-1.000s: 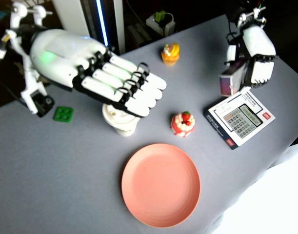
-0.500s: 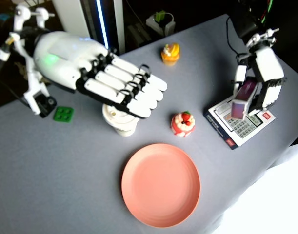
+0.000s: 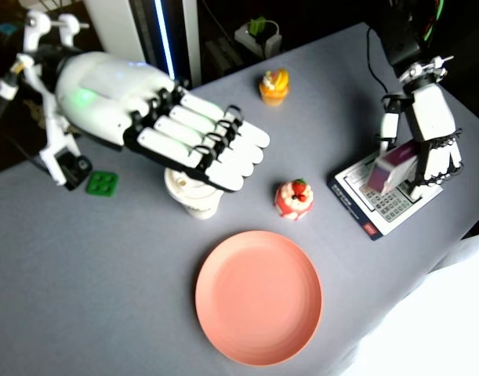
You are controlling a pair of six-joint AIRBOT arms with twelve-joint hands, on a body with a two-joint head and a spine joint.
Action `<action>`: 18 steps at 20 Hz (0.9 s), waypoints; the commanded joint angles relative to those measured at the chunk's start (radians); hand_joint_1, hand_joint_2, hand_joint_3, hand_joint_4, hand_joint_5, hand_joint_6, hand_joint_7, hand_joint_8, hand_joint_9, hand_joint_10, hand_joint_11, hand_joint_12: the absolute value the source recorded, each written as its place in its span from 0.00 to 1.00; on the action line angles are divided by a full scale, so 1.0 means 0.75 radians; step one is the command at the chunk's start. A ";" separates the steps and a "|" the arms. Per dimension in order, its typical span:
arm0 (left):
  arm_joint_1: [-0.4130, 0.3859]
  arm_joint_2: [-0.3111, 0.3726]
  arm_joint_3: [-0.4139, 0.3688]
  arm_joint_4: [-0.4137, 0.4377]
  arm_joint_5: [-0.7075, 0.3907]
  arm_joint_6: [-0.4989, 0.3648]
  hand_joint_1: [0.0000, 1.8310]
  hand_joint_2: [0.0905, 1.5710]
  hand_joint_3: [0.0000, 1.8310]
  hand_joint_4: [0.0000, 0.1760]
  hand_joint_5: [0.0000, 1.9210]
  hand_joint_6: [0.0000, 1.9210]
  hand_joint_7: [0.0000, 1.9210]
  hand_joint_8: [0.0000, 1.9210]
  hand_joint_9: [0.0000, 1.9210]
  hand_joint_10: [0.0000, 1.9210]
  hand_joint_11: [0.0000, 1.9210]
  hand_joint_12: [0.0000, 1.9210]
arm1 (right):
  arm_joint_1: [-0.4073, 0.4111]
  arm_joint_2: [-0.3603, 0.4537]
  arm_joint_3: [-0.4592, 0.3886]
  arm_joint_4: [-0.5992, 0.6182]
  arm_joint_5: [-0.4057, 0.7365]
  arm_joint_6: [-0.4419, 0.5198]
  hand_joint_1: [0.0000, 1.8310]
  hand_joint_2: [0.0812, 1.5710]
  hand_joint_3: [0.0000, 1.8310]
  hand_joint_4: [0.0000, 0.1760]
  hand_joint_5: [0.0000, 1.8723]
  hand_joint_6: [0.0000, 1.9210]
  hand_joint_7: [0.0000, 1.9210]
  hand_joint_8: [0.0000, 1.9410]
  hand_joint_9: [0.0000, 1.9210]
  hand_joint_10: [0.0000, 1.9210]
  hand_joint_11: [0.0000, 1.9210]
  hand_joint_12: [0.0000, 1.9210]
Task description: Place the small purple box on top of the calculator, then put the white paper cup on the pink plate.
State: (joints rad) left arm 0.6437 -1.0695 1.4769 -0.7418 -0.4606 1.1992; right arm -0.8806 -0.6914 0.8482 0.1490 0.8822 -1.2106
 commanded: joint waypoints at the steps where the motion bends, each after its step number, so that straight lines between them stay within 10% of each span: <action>1: -0.025 -0.002 0.001 0.029 -0.135 -0.002 0.45 0.68 0.00 0.39 0.03 0.02 0.01 0.00 0.01 0.00 0.00 0.22 | 0.011 0.000 0.003 0.004 0.166 -0.006 0.09 0.82 0.00 0.00 0.00 0.00 0.00 0.00 0.00 0.00 0.00 0.00; 2: -0.025 0.001 -0.004 0.033 -0.141 -0.002 0.42 0.66 0.00 0.53 0.02 0.01 0.00 0.00 0.00 0.00 0.00 0.04 | 0.011 0.000 0.003 0.004 0.166 -0.006 0.09 0.81 0.00 0.00 0.00 0.00 0.00 0.00 0.00 0.00 0.00 0.00; 6: -0.025 0.029 -0.045 0.074 -0.191 -0.002 0.38 0.65 0.00 0.96 0.00 0.00 0.00 0.00 0.00 0.00 0.00 0.00 | 0.010 0.000 0.002 0.004 0.166 -0.006 0.12 0.80 0.00 0.02 0.00 0.00 0.00 0.00 0.00 0.00 0.00 0.00; 9: -0.025 0.058 -0.089 0.122 -0.244 -0.008 0.39 0.66 0.00 0.78 0.00 0.00 0.00 0.00 0.00 0.00 0.00 0.00 | 0.010 0.001 0.000 0.004 0.166 -0.006 0.18 0.76 0.00 0.11 0.00 0.00 0.00 0.00 0.00 0.00 0.00 0.00; 11: -0.024 0.098 -0.142 0.204 -0.306 -0.037 0.37 0.66 0.00 0.94 0.00 0.00 0.00 0.00 0.00 0.00 0.00 0.00 | 0.010 0.007 -0.006 0.004 0.167 -0.005 0.20 0.73 0.00 0.12 0.00 0.00 0.00 0.00 0.00 0.00 0.00 0.00; 13: 0.000 0.185 -0.260 0.338 -0.436 -0.058 0.35 0.67 0.01 0.80 0.00 0.00 0.00 0.00 0.00 0.00 0.00 0.00 | 0.008 0.018 -0.013 -0.012 0.168 0.021 0.23 0.70 0.00 0.00 0.00 0.00 0.00 0.00 0.00 0.00 0.00 0.00; 14: 0.021 0.210 -0.296 0.390 -0.487 -0.089 0.34 0.67 0.01 0.91 0.00 0.00 0.00 0.00 0.00 0.00 0.00 0.00 | 0.002 0.023 -0.011 -0.032 0.169 0.062 0.22 0.69 0.00 0.00 0.00 0.00 0.00 0.00 0.00 0.00 0.00 0.00; 18: 0.104 0.279 -0.393 0.510 -0.668 -0.186 0.34 0.70 0.01 0.84 0.00 0.00 0.00 0.00 0.00 0.00 0.00 0.00 | -0.018 0.027 0.006 -0.121 0.171 0.229 0.25 0.63 0.00 0.00 0.00 0.00 0.00 0.00 0.00 0.00 0.01 0.01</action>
State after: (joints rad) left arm 0.7452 -0.8570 1.1702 -0.3798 -0.8116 1.0637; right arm -0.9028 -0.6746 0.8494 0.0391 0.8856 -1.0359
